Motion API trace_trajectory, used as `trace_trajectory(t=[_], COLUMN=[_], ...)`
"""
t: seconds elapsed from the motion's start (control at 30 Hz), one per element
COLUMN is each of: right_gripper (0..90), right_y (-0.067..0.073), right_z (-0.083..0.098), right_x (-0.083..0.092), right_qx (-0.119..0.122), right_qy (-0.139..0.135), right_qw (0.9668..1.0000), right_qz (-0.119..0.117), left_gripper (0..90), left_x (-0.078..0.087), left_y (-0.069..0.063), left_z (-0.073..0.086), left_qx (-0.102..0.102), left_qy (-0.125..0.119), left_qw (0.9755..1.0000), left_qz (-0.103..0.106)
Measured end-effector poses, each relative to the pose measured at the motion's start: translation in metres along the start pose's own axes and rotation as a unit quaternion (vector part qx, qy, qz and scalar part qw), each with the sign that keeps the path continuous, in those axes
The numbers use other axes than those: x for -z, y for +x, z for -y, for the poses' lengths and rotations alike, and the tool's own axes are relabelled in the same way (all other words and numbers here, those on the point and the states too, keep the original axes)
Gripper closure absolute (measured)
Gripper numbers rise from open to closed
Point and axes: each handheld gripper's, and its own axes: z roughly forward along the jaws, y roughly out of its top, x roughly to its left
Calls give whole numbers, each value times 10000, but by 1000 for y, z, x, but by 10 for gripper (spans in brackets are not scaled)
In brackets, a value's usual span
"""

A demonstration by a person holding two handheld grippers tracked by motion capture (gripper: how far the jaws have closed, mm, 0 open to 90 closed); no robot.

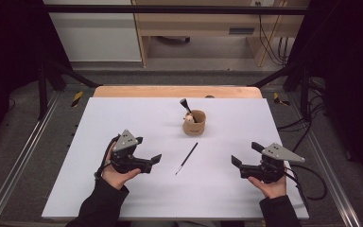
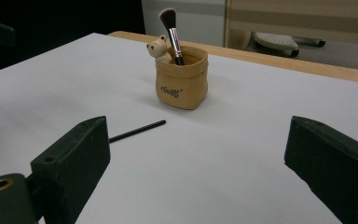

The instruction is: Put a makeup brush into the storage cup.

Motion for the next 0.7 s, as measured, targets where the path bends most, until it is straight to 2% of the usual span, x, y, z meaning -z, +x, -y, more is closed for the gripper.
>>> trace_trajectory(t=[0.37, 0.7], right_gripper=[73, 74], right_y=[1, 1], right_z=[0, 0], right_x=[-2, -1], right_qx=[5, 18], right_qy=[14, 12], right_qw=[10000, 10000], right_qz=[-33, -12], left_gripper=[62, 66], left_x=[-17, -38], left_y=[-8, -20], left_z=[-5, -11], left_qx=[-54, -200], left_qy=[119, 324], left_qw=[9999, 9990], left_qz=[107, 232])
